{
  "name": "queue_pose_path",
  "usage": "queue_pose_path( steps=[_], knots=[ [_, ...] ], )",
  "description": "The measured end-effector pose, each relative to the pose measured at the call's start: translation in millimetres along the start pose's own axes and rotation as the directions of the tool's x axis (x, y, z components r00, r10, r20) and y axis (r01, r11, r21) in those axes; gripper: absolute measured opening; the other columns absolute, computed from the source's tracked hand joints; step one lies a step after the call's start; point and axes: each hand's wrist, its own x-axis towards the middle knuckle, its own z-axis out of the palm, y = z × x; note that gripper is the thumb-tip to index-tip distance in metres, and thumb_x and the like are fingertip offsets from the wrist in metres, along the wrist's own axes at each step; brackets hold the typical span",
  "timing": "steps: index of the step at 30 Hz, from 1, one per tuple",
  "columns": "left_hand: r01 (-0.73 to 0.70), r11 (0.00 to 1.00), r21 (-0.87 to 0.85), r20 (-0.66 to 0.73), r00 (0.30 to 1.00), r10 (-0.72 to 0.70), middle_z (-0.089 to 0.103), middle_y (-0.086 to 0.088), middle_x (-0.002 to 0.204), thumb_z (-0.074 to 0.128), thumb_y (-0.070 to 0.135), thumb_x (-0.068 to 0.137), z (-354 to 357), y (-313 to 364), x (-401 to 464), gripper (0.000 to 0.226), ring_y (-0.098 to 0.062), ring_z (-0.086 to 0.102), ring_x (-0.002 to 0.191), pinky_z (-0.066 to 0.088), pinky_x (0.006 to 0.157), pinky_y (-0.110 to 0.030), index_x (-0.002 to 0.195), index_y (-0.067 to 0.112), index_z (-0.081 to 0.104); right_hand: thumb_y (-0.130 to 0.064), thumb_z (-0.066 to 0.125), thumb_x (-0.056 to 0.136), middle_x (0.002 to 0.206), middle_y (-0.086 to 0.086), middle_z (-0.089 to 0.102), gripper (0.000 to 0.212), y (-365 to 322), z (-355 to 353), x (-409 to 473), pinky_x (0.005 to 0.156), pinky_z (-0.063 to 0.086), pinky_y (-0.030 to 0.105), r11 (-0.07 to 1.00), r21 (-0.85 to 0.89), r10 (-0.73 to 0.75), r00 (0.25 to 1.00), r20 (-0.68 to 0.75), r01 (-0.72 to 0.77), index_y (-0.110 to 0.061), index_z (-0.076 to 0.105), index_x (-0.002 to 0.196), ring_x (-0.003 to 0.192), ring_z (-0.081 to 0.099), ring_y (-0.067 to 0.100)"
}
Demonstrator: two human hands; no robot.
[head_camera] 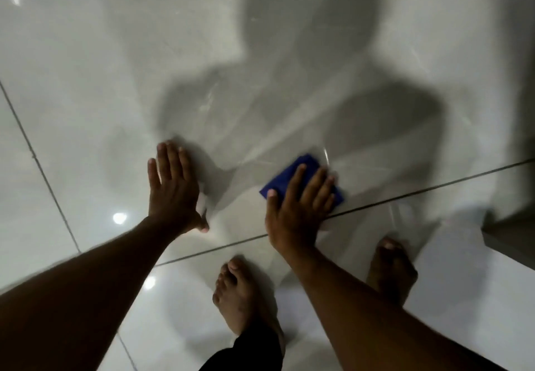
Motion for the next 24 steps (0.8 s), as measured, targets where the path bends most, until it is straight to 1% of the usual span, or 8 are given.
queue_pose_path(
  steps=[2,4,7,11,15,19,22,24],
  knots=[
    [0.032,0.995,-0.093,-0.076,0.996,-0.039,0.010,-0.032,0.158,0.093,0.046,0.047,4.7,21.5,-22.8,0.146,-0.046,0.006,0.147,0.009,0.120,-0.055,0.149,-0.006,0.002,-0.047,0.043,0.092,0.161,0.026,0.006,0.077,-5.7,-1.4,-16.1,0.117,0.007,0.060,0.994,-0.018,-0.106,0.990,0.097,0.108,-0.012,0.013,0.154,0.148,0.001,0.045],
    [0.119,0.903,-0.412,-0.063,0.985,-0.158,0.046,-0.024,0.140,0.086,0.038,0.063,8.7,52.9,-44.8,0.102,-0.042,0.043,0.128,0.039,0.106,-0.052,0.141,0.003,0.031,-0.036,0.054,0.088,0.161,0.025,0.010,0.082,2.0,-14.5,-13.3,0.117,0.016,0.060,0.984,-0.023,-0.173,0.972,0.158,0.179,-0.014,0.012,0.154,0.147,0.008,0.044],
    [0.321,0.423,-0.848,0.260,0.946,-0.195,0.067,-0.009,0.116,0.075,0.028,0.080,5.0,105.0,-58.6,0.051,-0.024,0.065,0.099,0.055,0.077,-0.036,0.123,0.016,0.051,-0.021,0.073,0.078,0.144,0.022,0.042,0.086,9.1,-38.8,3.1,0.103,0.042,0.051,0.985,0.097,-0.162,0.956,0.244,0.142,-0.010,0.025,0.148,0.129,0.044,0.039],
    [0.394,0.008,-0.919,0.391,0.914,-0.109,0.070,-0.013,0.109,0.071,0.014,0.085,-16.4,126.7,-68.6,0.031,-0.020,0.068,0.089,0.054,0.069,-0.028,0.115,0.011,0.061,-0.007,0.074,0.077,0.118,0.014,0.062,0.062,1.5,-90.1,19.2,0.085,0.054,0.039,0.872,0.362,0.091,0.834,0.544,-0.331,-0.007,0.041,0.130,0.106,0.063,0.032],
    [0.353,-0.047,-0.934,0.354,0.935,-0.019,0.069,-0.009,0.096,0.069,0.023,0.088,-97.4,93.8,-126.7,0.010,-0.023,0.065,0.090,0.054,0.080,-0.036,0.092,0.015,0.065,-0.012,0.072,0.081,0.102,0.010,0.070,0.028,-15.6,-197.7,-22.1,0.084,0.057,0.040,0.747,0.522,0.038,0.811,0.585,-0.411,-0.011,0.063,0.107,0.095,0.067,0.027],
    [0.356,-0.158,-0.921,0.323,0.925,0.201,0.072,-0.019,0.111,0.071,0.012,0.086,-226.2,48.7,-235.2,0.032,-0.033,0.067,0.104,0.053,0.095,-0.045,0.115,0.004,0.063,-0.004,0.072,0.080,0.088,-0.005,0.070,0.029,-47.5,-353.5,-94.3,0.062,0.056,0.020,0.608,0.634,0.011,0.803,0.596,-0.479,-0.029,0.061,0.089,0.084,0.069,0.016],
    [0.237,-0.030,-0.971,0.212,0.914,0.347,0.072,-0.019,0.113,0.068,0.010,0.088,-333.2,19.2,-322.1,0.032,-0.031,0.070,0.102,0.057,0.091,-0.043,0.120,0.005,0.064,-0.008,0.072,0.081,0.084,-0.017,0.062,0.029,-79.1,-473.6,-144.8,0.053,0.043,0.001,0.680,0.638,-0.005,0.868,0.496,-0.361,-0.030,0.056,0.093,0.067,0.062,-0.008],
    [0.113,0.040,-0.993,0.120,0.916,0.382,0.074,-0.017,0.109,0.068,0.009,0.088,-403.0,5.6,-376.6,0.029,-0.031,0.071,0.100,0.058,0.089,-0.043,0.117,0.006,0.064,-0.015,0.073,0.082,0.089,-0.015,0.058,0.033,-101.0,-556.4,-173.4,0.052,0.039,0.000,0.729,0.644,-0.025,0.932,0.362,-0.230,-0.020,0.055,0.109,0.069,0.057,-0.006]
  ],
)
